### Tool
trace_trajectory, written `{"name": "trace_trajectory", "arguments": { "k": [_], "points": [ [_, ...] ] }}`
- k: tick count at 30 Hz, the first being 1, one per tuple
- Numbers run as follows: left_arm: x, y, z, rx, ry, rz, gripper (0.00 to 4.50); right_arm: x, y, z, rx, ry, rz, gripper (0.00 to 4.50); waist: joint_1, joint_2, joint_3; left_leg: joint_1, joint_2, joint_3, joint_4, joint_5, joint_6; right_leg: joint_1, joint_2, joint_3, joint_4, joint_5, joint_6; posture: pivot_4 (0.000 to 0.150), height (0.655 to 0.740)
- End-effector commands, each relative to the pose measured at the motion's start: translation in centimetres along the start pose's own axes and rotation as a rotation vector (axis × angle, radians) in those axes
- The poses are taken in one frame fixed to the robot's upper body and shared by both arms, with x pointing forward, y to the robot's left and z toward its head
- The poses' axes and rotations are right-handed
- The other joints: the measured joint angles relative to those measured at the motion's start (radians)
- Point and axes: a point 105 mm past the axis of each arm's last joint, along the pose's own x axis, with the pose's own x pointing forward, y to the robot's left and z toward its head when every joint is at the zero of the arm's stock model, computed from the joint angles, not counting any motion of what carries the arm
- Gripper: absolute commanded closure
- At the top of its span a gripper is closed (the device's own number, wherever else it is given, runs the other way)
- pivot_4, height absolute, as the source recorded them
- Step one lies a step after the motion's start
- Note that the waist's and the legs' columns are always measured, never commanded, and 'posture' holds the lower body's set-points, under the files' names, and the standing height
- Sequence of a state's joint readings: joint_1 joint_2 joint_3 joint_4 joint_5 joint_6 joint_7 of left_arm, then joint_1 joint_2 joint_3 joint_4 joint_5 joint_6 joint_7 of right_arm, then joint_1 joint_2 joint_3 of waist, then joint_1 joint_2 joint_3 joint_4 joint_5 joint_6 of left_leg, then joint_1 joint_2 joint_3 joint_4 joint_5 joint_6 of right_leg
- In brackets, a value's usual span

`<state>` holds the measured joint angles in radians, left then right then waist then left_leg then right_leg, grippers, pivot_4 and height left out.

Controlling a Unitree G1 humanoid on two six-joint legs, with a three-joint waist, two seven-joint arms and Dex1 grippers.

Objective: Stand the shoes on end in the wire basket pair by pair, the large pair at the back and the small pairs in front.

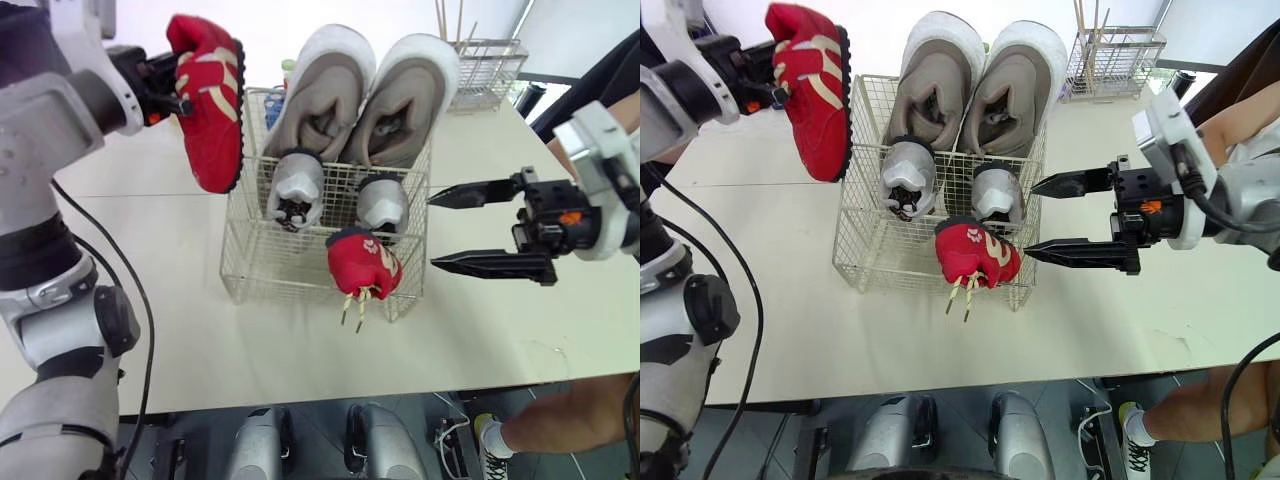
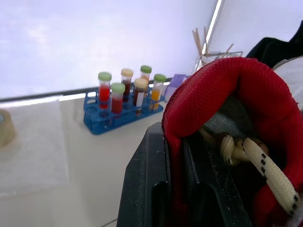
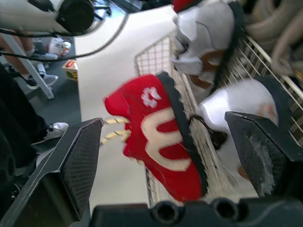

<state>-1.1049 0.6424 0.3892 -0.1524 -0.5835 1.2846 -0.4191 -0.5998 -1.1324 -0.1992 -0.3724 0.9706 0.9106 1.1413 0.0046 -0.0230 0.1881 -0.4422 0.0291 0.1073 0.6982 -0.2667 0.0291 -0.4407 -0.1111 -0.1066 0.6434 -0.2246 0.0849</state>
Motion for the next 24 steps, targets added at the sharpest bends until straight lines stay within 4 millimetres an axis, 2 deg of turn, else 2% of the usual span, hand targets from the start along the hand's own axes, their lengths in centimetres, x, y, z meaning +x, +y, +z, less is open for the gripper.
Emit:
{"name": "trace_trajectory", "arguments": {
  "k": [1, 2, 6, 12, 16, 24],
  "points": [
    [-3.1, -2.4, 5.0, 0.176, -0.225, -0.03, 4.46, 0.5, -0.3, 0.3, -0.043, -0.016, 0.017, 0.0, 0.001, 0.0, 0.0, 0.0, 0.0, 0.0, 0.0, 0.0, 0.0, 0.0, 0.0, 0.0, 0.0, 0.0, 0.0, 0.15, 0.74],
    [-3.7, -2.8, 5.2, 0.164, -0.249, -0.049, 4.46, 0.7, -0.4, 0.4, -0.047, -0.024, 0.027, 0.0, 0.002, 0.0, 0.0, 0.0, 0.0, 0.0, 0.0, 0.0, 0.0, 0.0, 0.0, 0.0, 0.0, 0.0, 0.0, 0.15, 0.74],
    [-5.0, -2.5, 3.8, 0.099, -0.25, -0.042, 4.46, 1.4, -1.0, 0.5, -0.064, -0.04, 0.06, 0.0, 0.007, 0.001, 0.0, 0.001, 0.0, 0.0, 0.0, 0.0, 0.0, 0.001, -0.001, 0.0, 0.001, 0.0, 0.0, 0.15, 0.74],
    [-5.8, -2.5, 0.3, 0.005, -0.245, -0.059, 4.46, 1.9, -1.7, 0.5, -0.079, -0.027, 0.093, 0.0, 0.009, 0.001, 0.0, 0.001, -0.001, -0.003, 0.001, 0.001, -0.001, 0.003, -0.001, -0.001, 0.001, 0.0, 0.0, 0.15, 0.74],
    [-5.5, -3.1, -1.3, 0.023, -0.258, -0.077, 4.46, 2.1, -2.0, 1.0, -0.086, -0.037, 0.097, 0.0, 0.008, 0.001, 0.0, 0.001, -0.001, -0.002, 0.001, 0.001, -0.002, 0.003, -0.001, -0.001, 0.001, 0.0, 0.0, 0.15, 0.74],
    [-4.8, -5.2, -2.5, 0.034, -0.283, -0.165, 4.46, 1.9, -2.2, 1.1, -0.099, -0.025, 0.081, 0.0, 0.008, 0.001, 0.0, 0.001, -0.002, -0.003, 0.001, 0.001, -0.001, 0.004, -0.001, -0.001, 0.0, 0.0, 0.0, 0.15, 0.74]
  ]
}}
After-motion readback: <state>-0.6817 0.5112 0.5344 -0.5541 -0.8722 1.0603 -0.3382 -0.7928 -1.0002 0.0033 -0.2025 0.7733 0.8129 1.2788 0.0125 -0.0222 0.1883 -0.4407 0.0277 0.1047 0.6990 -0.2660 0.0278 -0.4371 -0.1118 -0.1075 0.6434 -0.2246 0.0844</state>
